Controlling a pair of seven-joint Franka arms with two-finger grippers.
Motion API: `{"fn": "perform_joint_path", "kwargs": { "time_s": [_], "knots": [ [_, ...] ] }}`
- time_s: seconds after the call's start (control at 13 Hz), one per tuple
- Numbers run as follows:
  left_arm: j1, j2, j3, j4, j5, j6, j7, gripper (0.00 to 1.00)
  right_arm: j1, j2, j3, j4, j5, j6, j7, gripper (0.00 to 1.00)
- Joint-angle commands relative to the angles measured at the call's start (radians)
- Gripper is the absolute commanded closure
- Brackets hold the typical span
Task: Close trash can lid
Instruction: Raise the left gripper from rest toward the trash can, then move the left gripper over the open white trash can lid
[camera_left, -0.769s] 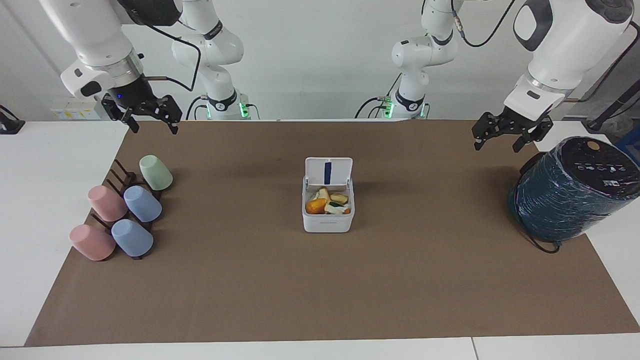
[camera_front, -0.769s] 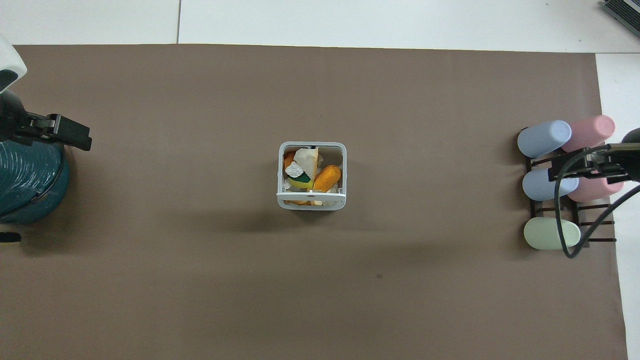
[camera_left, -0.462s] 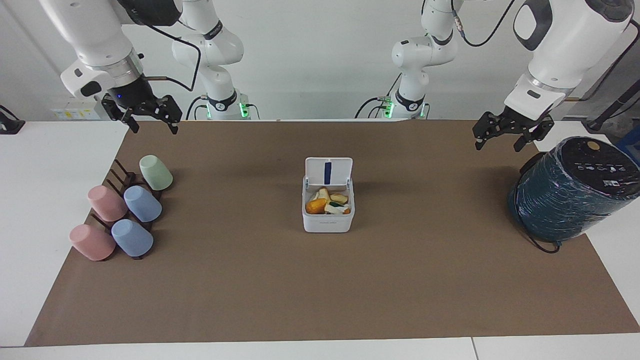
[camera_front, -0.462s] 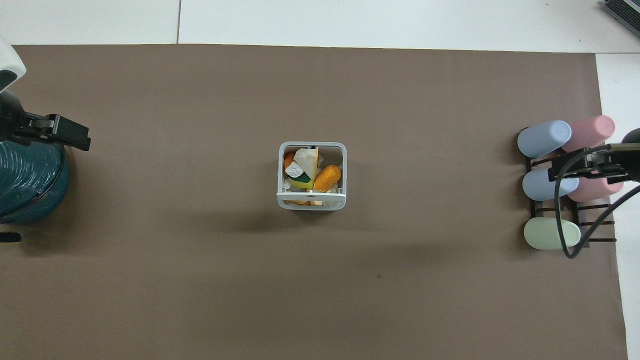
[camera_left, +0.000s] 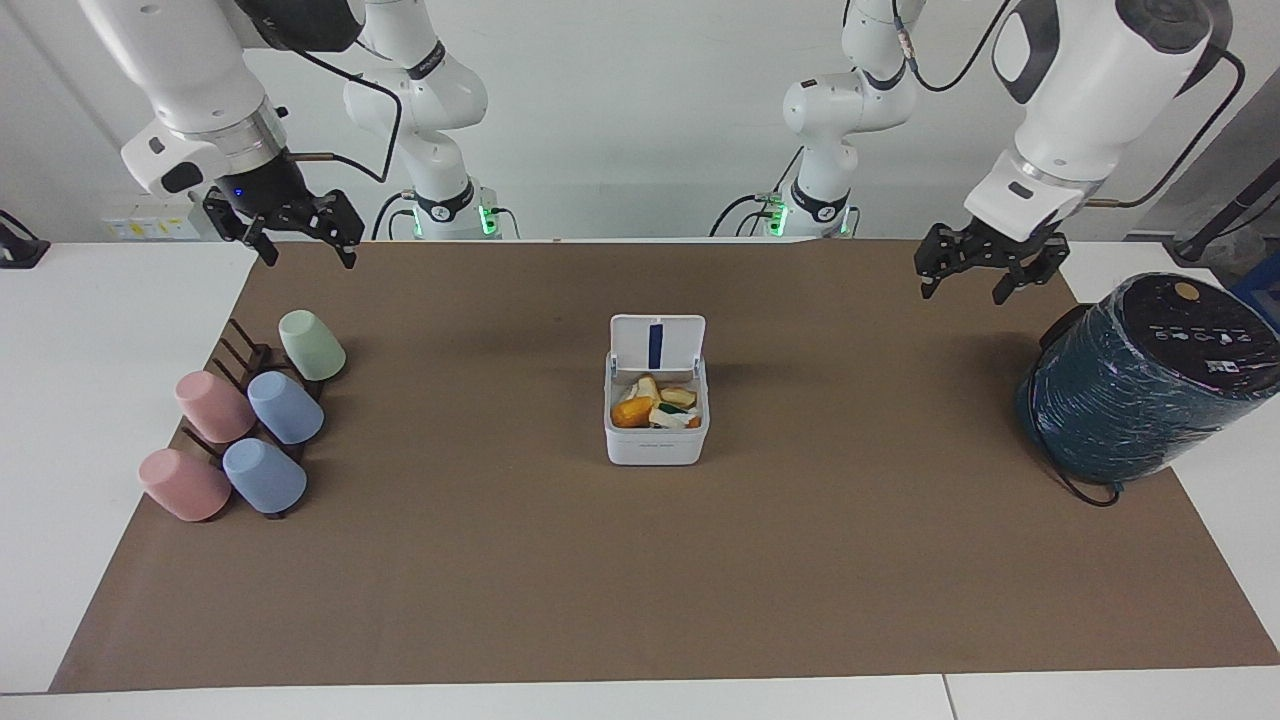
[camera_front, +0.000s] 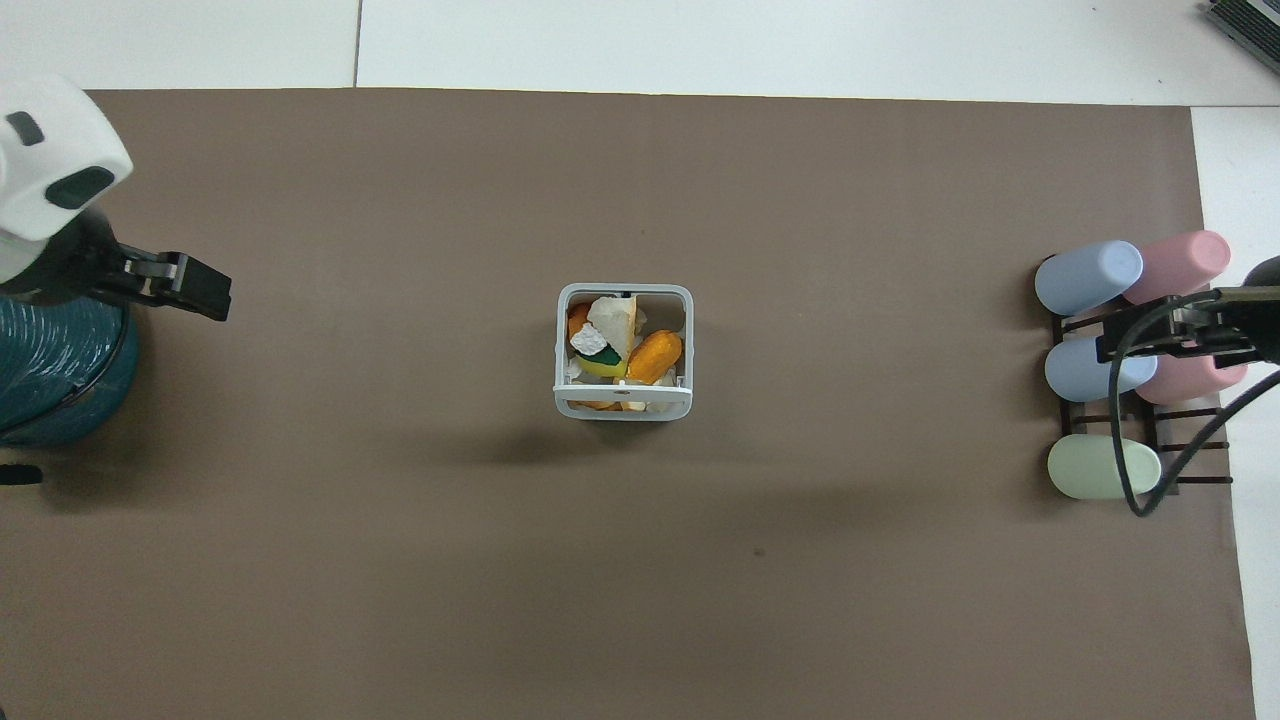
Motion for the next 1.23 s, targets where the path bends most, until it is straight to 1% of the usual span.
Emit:
{"fn": "perform_joint_path", "kwargs": {
  "time_s": [0.0, 0.08, 0.31, 0.46, 0.69, 0.77, 0.92, 1.15],
  "knots": [
    [-0.090, -0.085, 0.005, -0.132, 0.009, 0.058, -0.135, 0.90, -0.007, -0.024, 0.001, -0.026, 0.018, -0.001, -0.026, 0.00],
    [-0.120, -0.096, 0.005, -0.155, 0.006, 0.076, -0.176, 1.00, -0.007, -0.024, 0.001, -0.026, 0.018, -0.001, -0.026, 0.00],
    [-0.214, -0.129, 0.005, -0.234, -0.055, 0.138, -0.296, 1.00, -0.007, -0.024, 0.001, -0.026, 0.018, -0.001, -0.026, 0.00],
    [-0.274, -0.157, 0.005, -0.300, -0.066, 0.176, -0.359, 1.00, -0.007, -0.024, 0.001, -0.026, 0.018, -0.001, -0.026, 0.00],
    [-0.306, -0.183, 0.005, -0.383, -0.161, 0.254, -0.373, 1.00, -0.007, -0.024, 0.001, -0.026, 0.018, -0.001, -0.026, 0.00],
    [-0.340, -0.188, 0.005, -0.411, -0.173, 0.293, -0.380, 1.00, -0.007, -0.024, 0.001, -0.026, 0.018, -0.001, -0.026, 0.00],
    [-0.386, -0.180, 0.005, -0.440, -0.198, 0.380, -0.419, 1.00, -0.007, -0.024, 0.001, -0.026, 0.018, -0.001, -0.026, 0.00],
    [-0.432, -0.142, 0.005, -0.445, -0.207, 0.481, -0.456, 1.00, -0.007, -0.024, 0.001, -0.026, 0.018, -0.001, -0.026, 0.00]
  ]
}}
